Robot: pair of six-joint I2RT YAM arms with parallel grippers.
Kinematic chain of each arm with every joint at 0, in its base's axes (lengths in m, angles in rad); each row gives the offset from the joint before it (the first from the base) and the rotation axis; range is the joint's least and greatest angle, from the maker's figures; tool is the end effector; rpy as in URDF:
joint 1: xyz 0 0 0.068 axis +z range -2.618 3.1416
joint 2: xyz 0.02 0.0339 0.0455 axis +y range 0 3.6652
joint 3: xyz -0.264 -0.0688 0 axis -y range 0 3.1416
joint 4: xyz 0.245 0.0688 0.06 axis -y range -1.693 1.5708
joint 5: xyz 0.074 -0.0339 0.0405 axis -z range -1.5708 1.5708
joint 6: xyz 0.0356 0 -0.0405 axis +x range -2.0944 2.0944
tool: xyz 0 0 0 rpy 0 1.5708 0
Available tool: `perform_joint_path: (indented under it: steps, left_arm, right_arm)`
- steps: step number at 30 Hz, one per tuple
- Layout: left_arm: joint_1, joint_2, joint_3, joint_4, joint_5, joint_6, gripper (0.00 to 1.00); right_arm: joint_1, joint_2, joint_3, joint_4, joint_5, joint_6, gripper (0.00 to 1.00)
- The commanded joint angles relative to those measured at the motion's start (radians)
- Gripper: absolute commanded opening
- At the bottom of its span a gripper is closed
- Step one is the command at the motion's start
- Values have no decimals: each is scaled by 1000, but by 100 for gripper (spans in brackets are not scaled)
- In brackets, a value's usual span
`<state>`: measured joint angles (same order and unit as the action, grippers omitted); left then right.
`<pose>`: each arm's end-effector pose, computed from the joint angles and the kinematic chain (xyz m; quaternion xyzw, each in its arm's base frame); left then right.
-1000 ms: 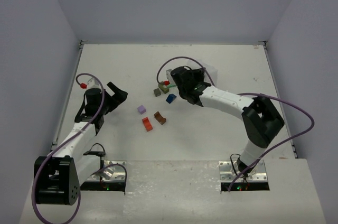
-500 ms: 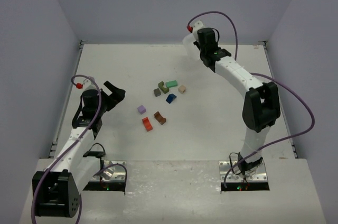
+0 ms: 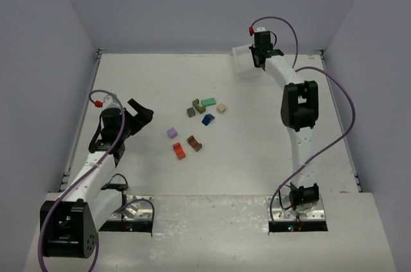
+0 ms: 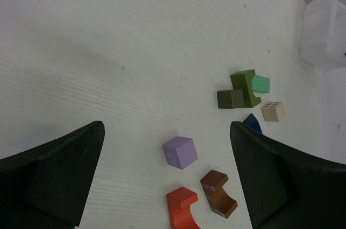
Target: Build the wood block tower
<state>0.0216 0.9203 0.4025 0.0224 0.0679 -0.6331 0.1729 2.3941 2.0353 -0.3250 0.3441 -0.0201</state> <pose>0.1991 0.0019 0.2024 -0.2595 0.8184 -0.1819 0.4793 0.5413 0.0823 0.1952 -0.0126 0.8929 -0.1219 0.4333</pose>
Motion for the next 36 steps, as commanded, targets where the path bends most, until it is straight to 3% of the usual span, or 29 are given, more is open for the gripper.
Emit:
perform_joint_path:
  steps: [1,3,8,12,13,17,20,24,29,32,36]
  left_arm:
    - [6,10,42,62,26,11,100]
    - [6,15,42,68,48,10,100]
    - [5,15,52,54,58,4,100]
    - [5,4,62,31,81,-4,100]
    - [5,-3,60,25,92,-5,100]
    - [3,-50,56,-18,98,-15,100]
    - [0,-103,52,-73,89,-19,100]
    - [-2,-167,47,-123,72,-26,100]
    - [-2,-224,22,-154,38,-31,100]
    - [-2,-227,8,-156,38,-24,100]
    - [-2,-228,-3,-152,39,-25,100]
  right_arm:
    - [-10,36,97,19,-73,31,22]
    - [-12,37,115,-11,-88,37,40]
    - [-9,-115,10,0,-211,29,99]
    - [19,-354,-235,33,-526,20,99]
    - [53,-430,-282,46,-533,-15,99]
    - [194,-618,-500,78,-450,-155,99]
    - [326,-757,-695,164,-344,-157,99]
    - [433,-874,-861,222,-280,-44,99]
    - [555,-1066,-1205,358,-270,189,99]
    - [632,-1137,-1402,486,-235,240,99]
    - [681,-1142,-1485,553,-228,254,99]
